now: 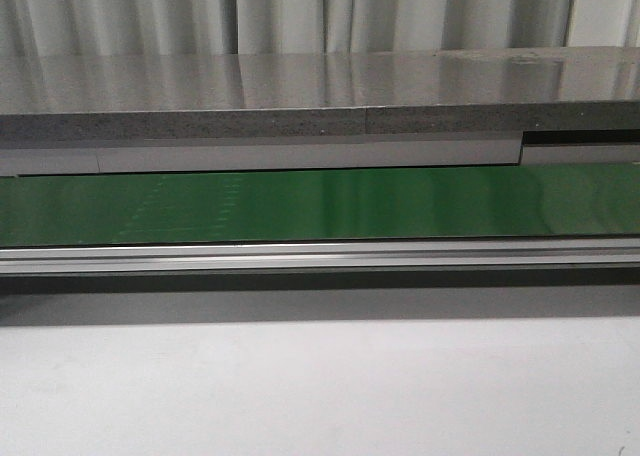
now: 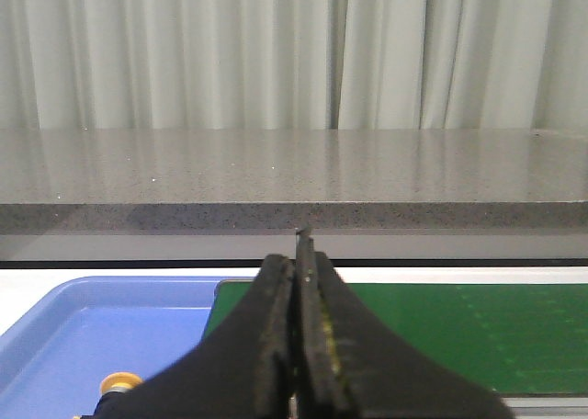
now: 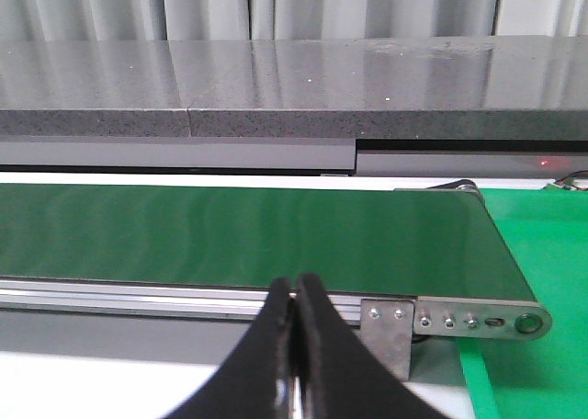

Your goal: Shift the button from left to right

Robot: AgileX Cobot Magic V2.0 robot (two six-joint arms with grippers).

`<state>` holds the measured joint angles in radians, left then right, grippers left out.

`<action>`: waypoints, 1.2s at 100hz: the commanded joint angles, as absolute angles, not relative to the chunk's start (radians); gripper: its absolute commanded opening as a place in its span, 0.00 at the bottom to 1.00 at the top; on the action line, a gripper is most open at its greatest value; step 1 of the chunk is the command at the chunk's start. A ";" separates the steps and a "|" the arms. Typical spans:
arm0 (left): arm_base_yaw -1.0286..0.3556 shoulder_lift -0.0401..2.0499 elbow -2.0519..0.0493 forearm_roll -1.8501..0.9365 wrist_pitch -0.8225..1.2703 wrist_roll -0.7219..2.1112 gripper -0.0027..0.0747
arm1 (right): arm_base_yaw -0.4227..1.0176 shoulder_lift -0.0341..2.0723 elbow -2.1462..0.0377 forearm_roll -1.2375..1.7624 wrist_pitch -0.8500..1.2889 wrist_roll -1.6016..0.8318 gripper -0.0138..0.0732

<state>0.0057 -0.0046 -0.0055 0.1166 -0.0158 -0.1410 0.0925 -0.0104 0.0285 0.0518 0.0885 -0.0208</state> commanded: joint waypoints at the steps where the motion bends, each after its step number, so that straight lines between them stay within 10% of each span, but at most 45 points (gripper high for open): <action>1: -0.003 -0.037 0.054 0.110 -0.100 -0.147 0.01 | 0.092 -0.026 0.012 0.048 0.011 -0.021 0.08; 61: -0.003 -0.037 0.027 0.110 -0.066 -0.147 0.01 | 0.092 -0.026 0.012 0.048 0.011 -0.021 0.08; 120: -0.003 0.351 -0.610 0.063 0.661 -0.147 0.01 | 0.092 -0.026 0.012 0.048 0.011 -0.021 0.08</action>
<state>0.0057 0.2608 -0.4808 0.0673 0.5584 -0.1410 0.0925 -0.0104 0.0285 0.0518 0.0885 -0.0208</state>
